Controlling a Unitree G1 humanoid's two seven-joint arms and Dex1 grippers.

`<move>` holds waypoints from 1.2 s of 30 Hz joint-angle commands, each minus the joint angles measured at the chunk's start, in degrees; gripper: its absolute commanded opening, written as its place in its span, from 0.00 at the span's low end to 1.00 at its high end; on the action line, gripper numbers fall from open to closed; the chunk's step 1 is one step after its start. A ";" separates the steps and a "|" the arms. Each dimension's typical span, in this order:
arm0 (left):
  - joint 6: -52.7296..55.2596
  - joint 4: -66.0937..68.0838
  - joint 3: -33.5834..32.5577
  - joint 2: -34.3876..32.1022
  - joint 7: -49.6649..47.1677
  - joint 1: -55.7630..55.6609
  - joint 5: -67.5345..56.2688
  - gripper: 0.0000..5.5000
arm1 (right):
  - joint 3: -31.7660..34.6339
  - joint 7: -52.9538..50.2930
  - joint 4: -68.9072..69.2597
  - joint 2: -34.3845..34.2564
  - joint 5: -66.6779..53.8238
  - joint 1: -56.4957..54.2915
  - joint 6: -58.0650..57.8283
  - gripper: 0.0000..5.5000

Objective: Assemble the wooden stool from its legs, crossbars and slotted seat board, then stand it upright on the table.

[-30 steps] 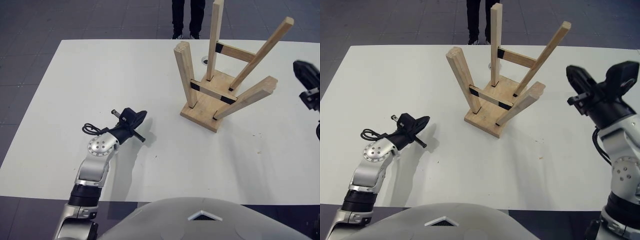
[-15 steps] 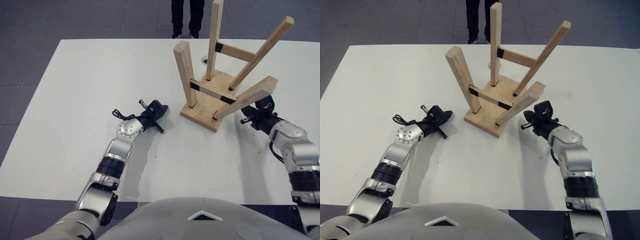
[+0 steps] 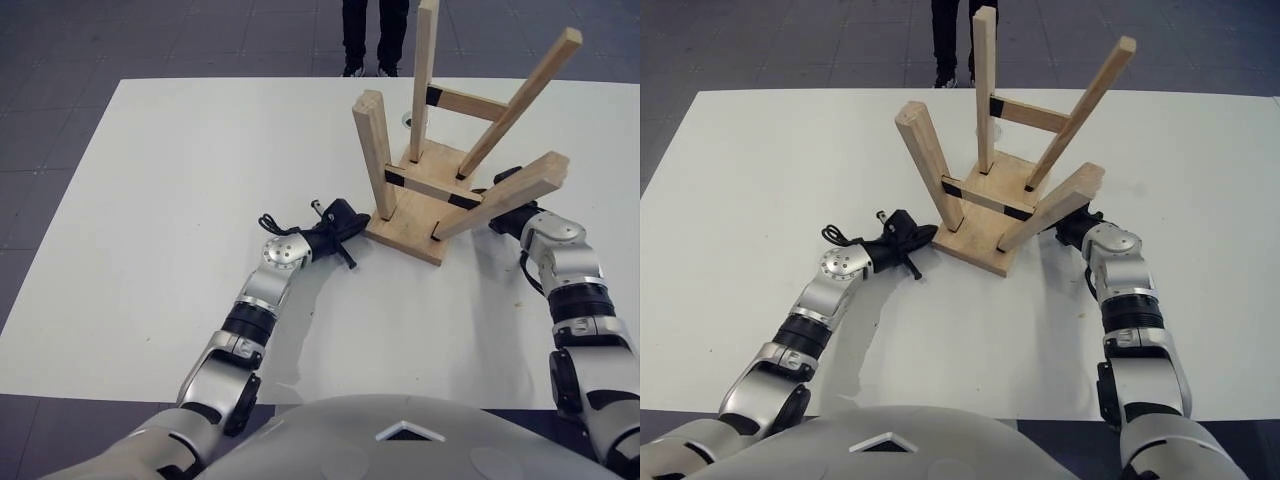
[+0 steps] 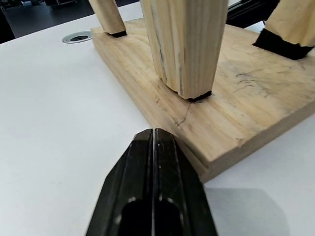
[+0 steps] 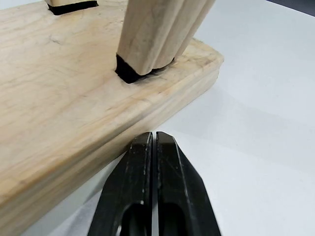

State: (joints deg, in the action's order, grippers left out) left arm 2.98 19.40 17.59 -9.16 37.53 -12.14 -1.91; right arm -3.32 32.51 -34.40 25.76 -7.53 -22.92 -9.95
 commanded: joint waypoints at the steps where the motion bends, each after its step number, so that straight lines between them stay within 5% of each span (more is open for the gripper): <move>1: 6.25 -9.52 1.68 -2.09 1.60 6.39 -0.66 0.02 | -3.17 4.22 0.54 -3.09 1.40 -1.71 1.56 0.02; 9: 10.15 -17.72 1.47 -4.34 0.17 11.21 -1.38 0.02 | -3.71 5.86 2.02 -3.71 2.80 -0.90 2.23 0.02; 14: 10.27 -22.10 0.76 -5.58 -1.64 14.48 -1.31 0.02 | 3.31 0.44 6.64 -1.86 0.99 0.81 4.09 0.02; 25: 14.08 -36.82 -1.07 -8.03 -4.87 21.08 -2.23 0.02 | 15.43 -8.28 51.79 1.98 -1.81 30.11 -14.01 0.02; 30: 14.07 -38.57 -2.79 -8.72 -5.50 21.18 -2.94 0.02 | 21.14 -4.12 65.20 7.56 -2.78 45.35 -22.42 0.02; 36: 13.36 -39.53 -5.56 -9.70 -5.79 21.53 -4.31 0.02 | 29.32 11.60 81.83 12.00 -21.20 59.53 -31.08 0.02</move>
State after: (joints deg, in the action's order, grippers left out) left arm 16.42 -18.96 12.97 -18.17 32.08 9.16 -5.62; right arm 23.57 41.35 42.99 36.38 -23.87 35.38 -39.70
